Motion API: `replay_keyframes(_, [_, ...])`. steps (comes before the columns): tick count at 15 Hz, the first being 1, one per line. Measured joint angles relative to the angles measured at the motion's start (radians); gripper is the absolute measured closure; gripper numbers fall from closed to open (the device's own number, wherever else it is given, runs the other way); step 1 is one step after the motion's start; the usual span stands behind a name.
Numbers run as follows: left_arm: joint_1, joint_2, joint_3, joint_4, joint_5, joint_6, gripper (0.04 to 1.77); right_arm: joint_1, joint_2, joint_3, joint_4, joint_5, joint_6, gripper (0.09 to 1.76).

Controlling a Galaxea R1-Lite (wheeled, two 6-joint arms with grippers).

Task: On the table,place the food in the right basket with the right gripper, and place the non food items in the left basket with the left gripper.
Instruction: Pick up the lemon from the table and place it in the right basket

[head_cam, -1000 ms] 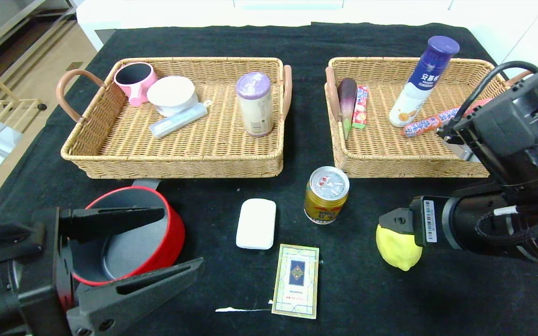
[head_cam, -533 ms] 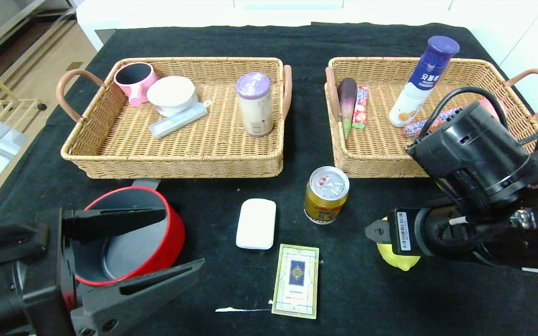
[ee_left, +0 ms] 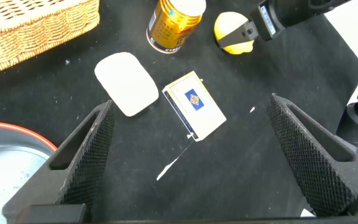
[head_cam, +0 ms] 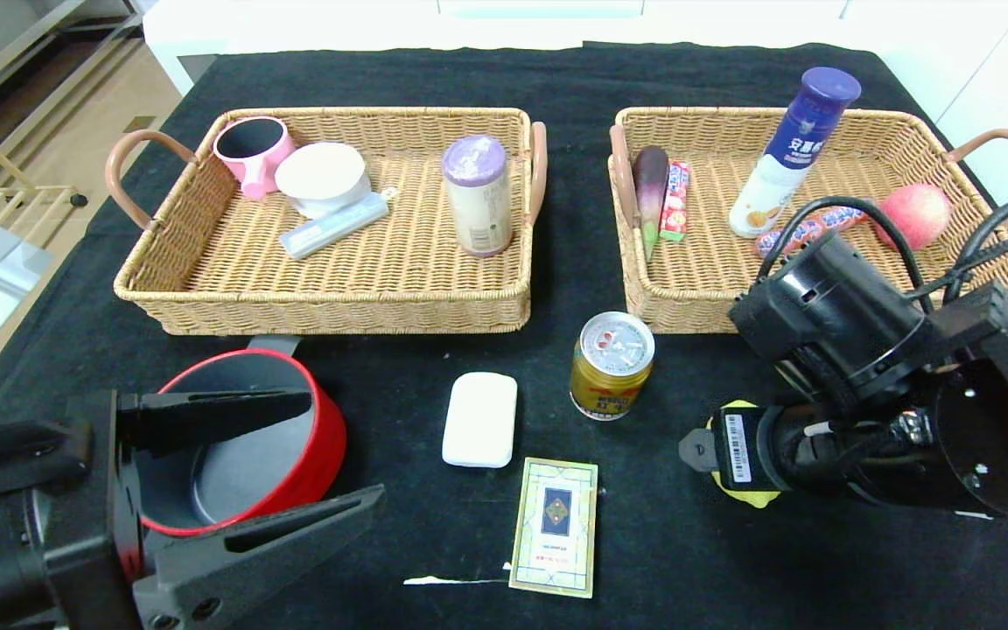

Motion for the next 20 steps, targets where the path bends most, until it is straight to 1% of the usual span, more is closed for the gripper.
replay_keyframes(17, [-0.008,0.000,0.000,0.000,0.000,0.000,0.05,-0.016,0.050,-0.004,-0.007,-0.002,0.022,0.14])
replay_keyframes(18, [-0.008,0.000,0.000,0.000,0.000,0.000,0.05,-0.016,0.051,-0.004,-0.007,-0.002,0.024,0.21])
replay_keyframes(20, [-0.008,0.000,0.000,0.000,0.000,0.000,0.05,-0.016,0.052,-0.002,-0.006,-0.001,0.025,0.54])
